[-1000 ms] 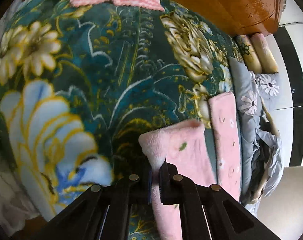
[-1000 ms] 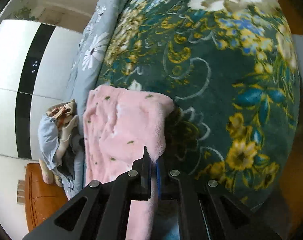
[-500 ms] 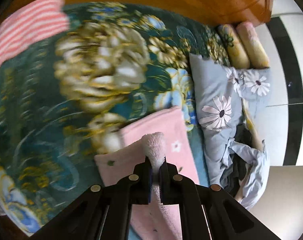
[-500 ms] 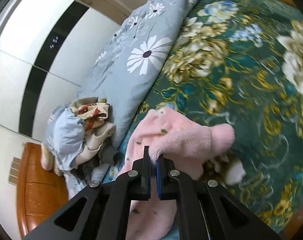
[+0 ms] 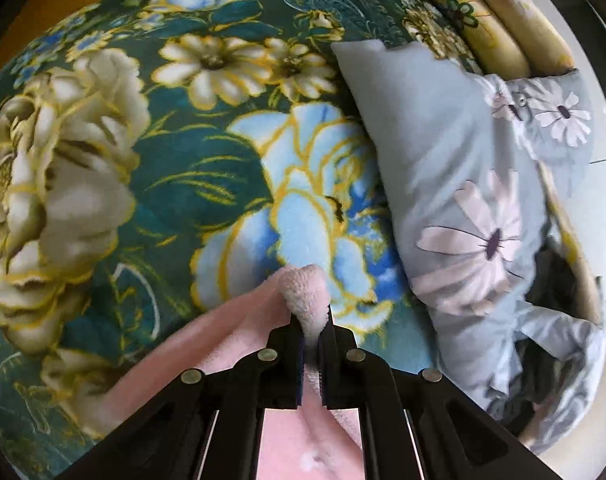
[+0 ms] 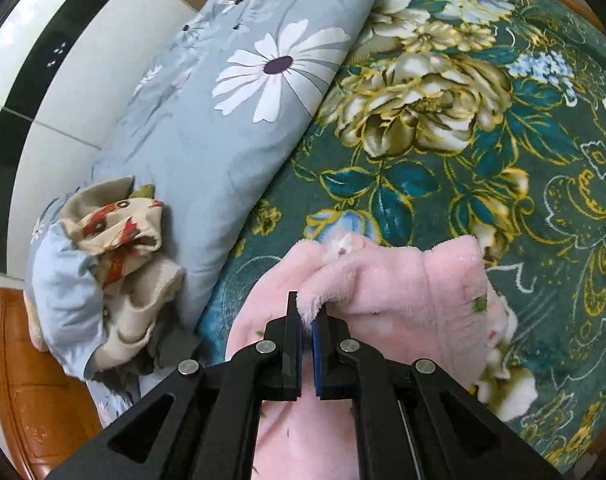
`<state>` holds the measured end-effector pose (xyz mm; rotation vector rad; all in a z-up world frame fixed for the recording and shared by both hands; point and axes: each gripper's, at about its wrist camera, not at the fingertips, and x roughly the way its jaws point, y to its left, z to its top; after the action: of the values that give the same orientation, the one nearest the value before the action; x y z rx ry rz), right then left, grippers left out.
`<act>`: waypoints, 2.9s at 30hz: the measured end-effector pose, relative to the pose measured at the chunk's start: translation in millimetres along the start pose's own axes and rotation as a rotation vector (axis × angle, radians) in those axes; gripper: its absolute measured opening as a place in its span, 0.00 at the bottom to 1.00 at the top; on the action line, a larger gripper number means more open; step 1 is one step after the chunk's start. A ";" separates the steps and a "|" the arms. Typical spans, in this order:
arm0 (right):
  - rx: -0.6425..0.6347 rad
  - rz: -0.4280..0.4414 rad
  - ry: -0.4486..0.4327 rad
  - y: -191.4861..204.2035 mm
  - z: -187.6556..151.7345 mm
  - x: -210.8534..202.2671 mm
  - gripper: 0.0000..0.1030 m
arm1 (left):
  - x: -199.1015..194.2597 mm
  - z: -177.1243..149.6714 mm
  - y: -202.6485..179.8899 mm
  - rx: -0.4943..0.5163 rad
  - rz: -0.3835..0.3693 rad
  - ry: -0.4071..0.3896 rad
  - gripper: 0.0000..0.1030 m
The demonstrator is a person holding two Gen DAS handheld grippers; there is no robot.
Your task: Fold clothes
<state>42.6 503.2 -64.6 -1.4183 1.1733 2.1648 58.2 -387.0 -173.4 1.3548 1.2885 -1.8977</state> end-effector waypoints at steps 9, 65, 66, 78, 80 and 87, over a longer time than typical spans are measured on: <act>-0.069 0.041 0.036 13.3 0.6 18.6 0.26 | -61.2 -21.1 24.9 0.038 -0.208 -0.075 0.59; 0.118 0.070 0.006 -154.4 -41.6 -28.3 0.15 | -70.8 -105.2 143.0 -0.186 -0.172 -0.139 0.08; 0.081 0.078 -0.001 -146.2 -38.8 -34.7 0.15 | -79.0 -100.6 132.7 -0.153 -0.194 -0.153 0.08; -0.051 0.003 0.048 -144.8 -52.4 -21.4 0.15 | -66.8 -107.7 177.9 -0.148 -0.069 -0.135 0.09; -0.037 0.001 0.053 -149.3 -54.2 -18.7 0.17 | -63.5 -107.8 186.3 -0.176 -0.070 -0.112 0.12; -0.069 -0.056 0.010 -138.1 -47.7 -44.0 0.49 | -89.4 -100.4 182.2 -0.162 -0.073 -0.065 0.36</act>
<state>179.5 560.5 -99.7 -1.4735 1.0586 2.1823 284.6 -391.8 -175.4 1.1702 1.4432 -1.8253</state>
